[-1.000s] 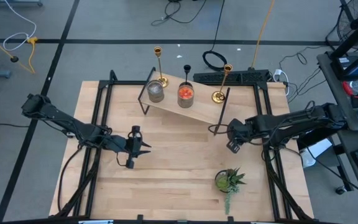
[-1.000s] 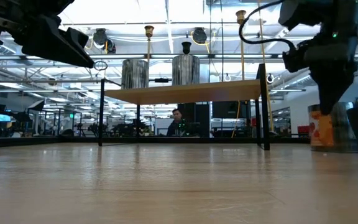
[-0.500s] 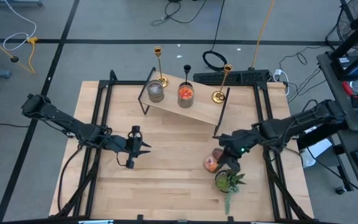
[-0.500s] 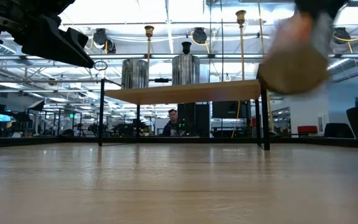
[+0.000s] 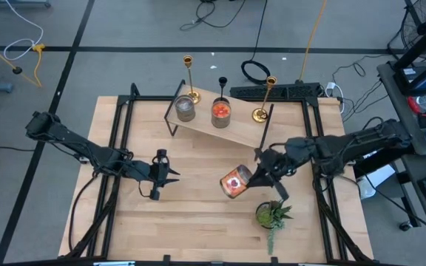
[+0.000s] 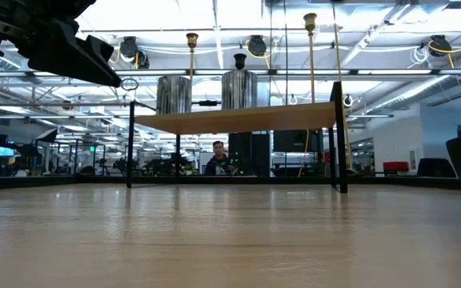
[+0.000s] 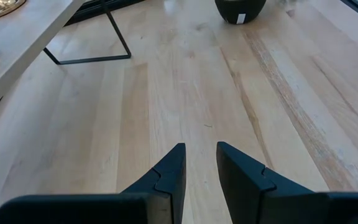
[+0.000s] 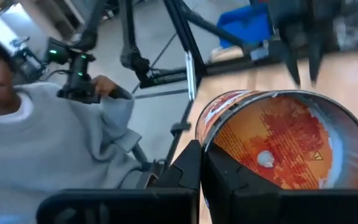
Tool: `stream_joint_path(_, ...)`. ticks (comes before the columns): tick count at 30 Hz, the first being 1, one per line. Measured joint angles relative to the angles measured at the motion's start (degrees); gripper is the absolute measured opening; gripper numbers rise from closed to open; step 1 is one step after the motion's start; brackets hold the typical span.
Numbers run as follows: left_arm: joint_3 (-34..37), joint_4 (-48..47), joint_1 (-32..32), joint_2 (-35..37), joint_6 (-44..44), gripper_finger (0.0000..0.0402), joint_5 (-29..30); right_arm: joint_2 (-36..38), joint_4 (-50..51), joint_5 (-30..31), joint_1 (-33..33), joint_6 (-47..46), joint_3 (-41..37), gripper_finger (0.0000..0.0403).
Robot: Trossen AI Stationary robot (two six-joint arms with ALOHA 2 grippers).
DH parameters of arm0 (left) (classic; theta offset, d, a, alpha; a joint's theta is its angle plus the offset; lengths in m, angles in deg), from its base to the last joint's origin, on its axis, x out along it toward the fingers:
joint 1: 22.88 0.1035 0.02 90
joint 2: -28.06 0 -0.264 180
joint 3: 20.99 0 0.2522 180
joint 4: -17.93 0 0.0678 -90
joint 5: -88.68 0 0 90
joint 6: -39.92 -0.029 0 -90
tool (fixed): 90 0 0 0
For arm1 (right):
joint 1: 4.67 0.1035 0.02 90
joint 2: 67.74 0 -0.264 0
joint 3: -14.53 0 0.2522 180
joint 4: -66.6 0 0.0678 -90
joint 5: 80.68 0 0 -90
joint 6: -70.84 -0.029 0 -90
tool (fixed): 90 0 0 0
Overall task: Pick & Place candle stick holders
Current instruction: Put the orange scented candle holder on the shelf align with the other orange scented candle
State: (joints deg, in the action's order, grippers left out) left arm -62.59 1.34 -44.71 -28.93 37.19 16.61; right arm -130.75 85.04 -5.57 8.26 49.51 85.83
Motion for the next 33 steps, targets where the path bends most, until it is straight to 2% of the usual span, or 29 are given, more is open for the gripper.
stream_joint_path(3, 0.0, 0.0, 0.0, 0.0, 0.0, 0.0097, 0.0, -0.8, 8.8, 0.7, -1.0, 5.3, 7.3, 0.0000)
stream_joint_path(7, 0.0, 0.0, 0.0, 0.0, 0.0, 0.0097, 0.0, -4.5, 23.9, 7.1, -2.7, 9.8, 17.0, 0.0000)
stream_joint_path(12, 0.0, 0.1, 0.0, 0.0, 0.0, 0.0097, 0.0, -10.6, 38.0, 13.4, -6.6, 9.7, 24.5, 0.0000)
stream_joint_path(18, 0.0, 0.0, 0.0, 0.0, 0.0, 0.0097, 0.0, -14.7, 43.2, 17.5, -11.7, 10.2, 26.1, 0.0001)
stream_joint_path(24, 0.0, 0.0, 0.0, 0.0, 1.6, 0.0097, 0.0, -14.2, 47.4, 18.7, -18.0, 7.2, 26.3, 0.0001)
stream_joint_path(28, 0.0, 0.0, 0.0, 0.0, 1.3, 0.0097, 0.0, -13.6, 53.7, 20.7, -21.3, 4.8, 26.3, 0.0001)
stream_joint_path(33, 0.0, 0.0, 0.0, 0.0, 1.4, 0.0097, 0.0, -13.6, 53.8, 21.0, -23.9, 3.4, 26.3, 0.0001)
